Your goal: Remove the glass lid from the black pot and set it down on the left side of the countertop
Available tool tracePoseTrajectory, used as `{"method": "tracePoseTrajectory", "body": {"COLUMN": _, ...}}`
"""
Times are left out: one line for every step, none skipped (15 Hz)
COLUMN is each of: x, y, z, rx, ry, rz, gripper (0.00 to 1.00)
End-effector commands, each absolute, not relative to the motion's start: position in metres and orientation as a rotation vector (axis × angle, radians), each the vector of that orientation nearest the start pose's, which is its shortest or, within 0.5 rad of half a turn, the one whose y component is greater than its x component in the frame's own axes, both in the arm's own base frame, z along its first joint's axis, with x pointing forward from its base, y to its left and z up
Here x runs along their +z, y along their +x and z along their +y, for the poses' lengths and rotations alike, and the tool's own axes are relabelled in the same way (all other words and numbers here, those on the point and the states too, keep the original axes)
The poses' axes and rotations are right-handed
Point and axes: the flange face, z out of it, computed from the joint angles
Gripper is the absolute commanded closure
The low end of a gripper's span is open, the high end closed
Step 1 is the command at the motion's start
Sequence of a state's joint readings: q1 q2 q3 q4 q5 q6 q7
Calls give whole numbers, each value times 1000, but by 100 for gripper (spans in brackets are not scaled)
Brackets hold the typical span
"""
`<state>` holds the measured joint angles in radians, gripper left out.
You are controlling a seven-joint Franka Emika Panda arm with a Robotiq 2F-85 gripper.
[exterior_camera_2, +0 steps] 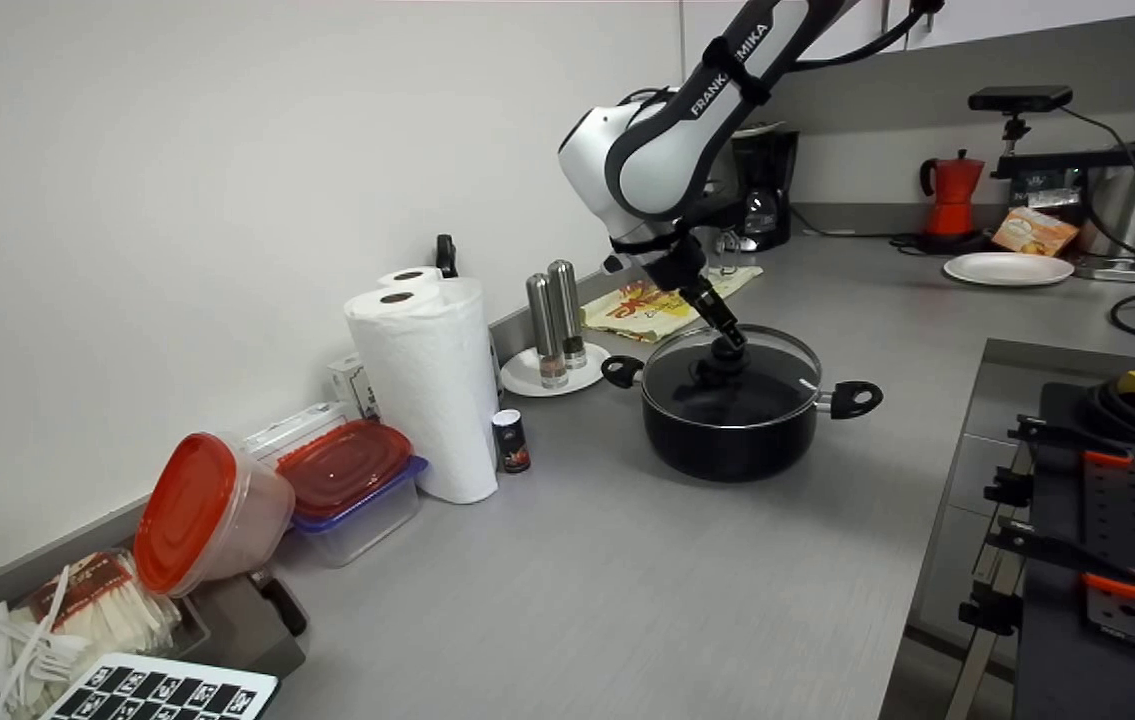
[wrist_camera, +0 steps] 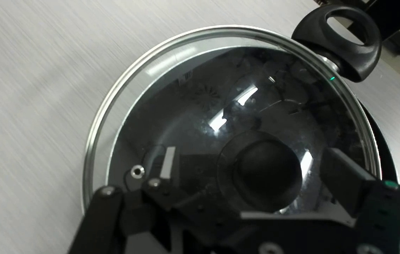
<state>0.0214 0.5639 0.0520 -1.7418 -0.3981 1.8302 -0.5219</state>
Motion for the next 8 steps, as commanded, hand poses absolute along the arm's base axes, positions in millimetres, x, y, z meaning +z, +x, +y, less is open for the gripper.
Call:
{"method": "tracePoseTrajectory", "body": {"x": 221, "y": 613, "z": 18, "rx": 913, "ry": -3005, "rz": -1263, "gripper": 0}}
{"method": "tracePoseTrajectory", "body": {"x": 219, "y": 613, "z": 19, "rx": 918, "ry": -3002, "rz": -1264, "gripper": 0}}
{"method": "tracePoseTrajectory", "body": {"x": 217, "y": 612, "z": 20, "rx": 925, "ry": -2997, "rz": -1265, "gripper": 0}}
{"method": "tracePoseTrajectory", "body": {"x": 215, "y": 612, "z": 21, "rx": 931, "ry": -2993, "rz": -1266, "gripper": 0}}
{"method": "tracePoseTrajectory", "body": {"x": 213, "y": 611, "z": 21, "rx": 935, "ry": -2989, "rz": -1267, "gripper": 0}}
{"method": "tracePoseTrajectory", "body": {"x": 211, "y": 611, "z": 22, "rx": 938, "ry": -2986, "rz": -1268, "gripper": 0}}
{"method": "tracePoseTrajectory", "body": {"x": 210, "y": 610, "z": 22, "rx": 945, "ry": -2979, "rz": -1276, "gripper": 0}}
{"method": "tracePoseTrajectory", "body": {"x": 209, "y": 610, "z": 22, "rx": 947, "ry": -2975, "rz": -1281, "gripper": 9}}
